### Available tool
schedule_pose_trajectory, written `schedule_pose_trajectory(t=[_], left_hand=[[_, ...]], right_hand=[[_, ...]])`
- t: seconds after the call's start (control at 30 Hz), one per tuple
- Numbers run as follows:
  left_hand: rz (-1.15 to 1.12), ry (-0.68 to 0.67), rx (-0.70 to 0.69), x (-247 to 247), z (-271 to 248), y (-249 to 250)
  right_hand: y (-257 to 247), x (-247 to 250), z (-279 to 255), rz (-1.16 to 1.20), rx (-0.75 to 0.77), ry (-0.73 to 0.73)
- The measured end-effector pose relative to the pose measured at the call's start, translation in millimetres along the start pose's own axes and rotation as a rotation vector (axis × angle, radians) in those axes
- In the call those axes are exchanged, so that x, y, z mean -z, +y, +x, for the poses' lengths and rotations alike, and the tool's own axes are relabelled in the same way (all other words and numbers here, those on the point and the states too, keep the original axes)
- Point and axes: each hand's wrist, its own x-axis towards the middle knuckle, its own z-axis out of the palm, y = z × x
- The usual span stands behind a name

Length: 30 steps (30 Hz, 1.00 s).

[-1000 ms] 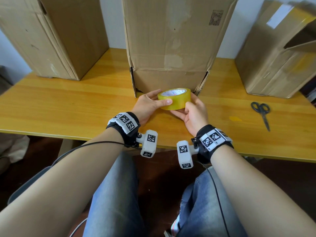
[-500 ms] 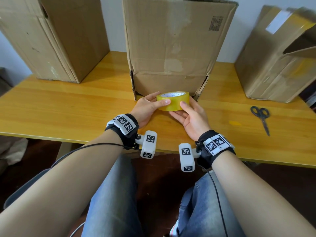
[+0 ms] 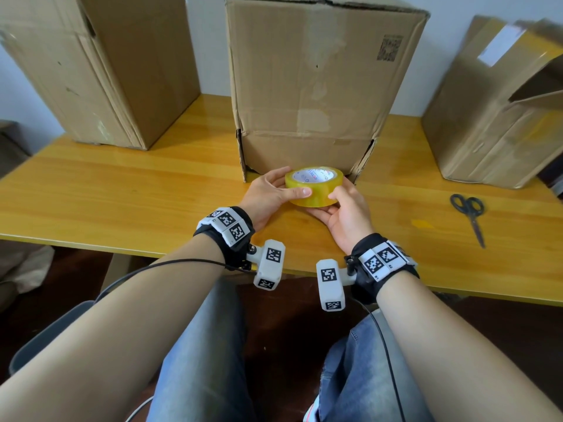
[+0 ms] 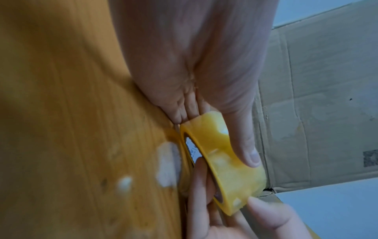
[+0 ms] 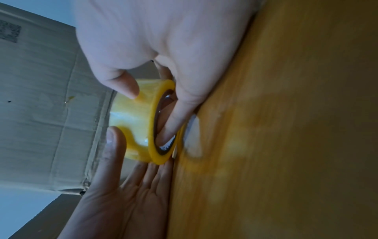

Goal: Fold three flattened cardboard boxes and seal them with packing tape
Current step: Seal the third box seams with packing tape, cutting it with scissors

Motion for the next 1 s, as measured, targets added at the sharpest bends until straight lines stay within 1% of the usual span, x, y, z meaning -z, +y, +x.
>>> schedule_pose_trajectory(t=[0.17,0.27,0.4,0.5,0.6,0.73,1.0], left_hand=[[-0.010,-0.012,0.003,0.4,-0.4,-0.3],[-0.026,-0.020,0.014,1.5,-1.1,1.1],[-0.032,-0.024,0.012,1.8,-0.3,0.5],[-0.041,-0.023,0.010,1.2,-0.4,1.4],[-0.082,-0.031,0.035,3.0,0.1,2.5],[-0.096,-0.027,0.056,4.9,2.5,0.6],[-0.121,-0.033,0.056,6.9,4.0,-0.3]], right_hand=[[-0.7,0.8,-0.8,-0.016,0.000,-0.017],[-1.2,1.5,-1.9,-0.032,0.021,0.000],[-3.6,4.4,-1.5,0.071,-0.039,-0.028],[-3.0,4.0,-4.0,0.012,0.003,-0.061],[-3.1,4.2,-7.1,-0.020,0.041,-0.126],[-3.5,7.3,-7.0,-0.018,0.034,-0.158],[-3.1,8.0,-8.8,-0.021,0.018,-0.182]])
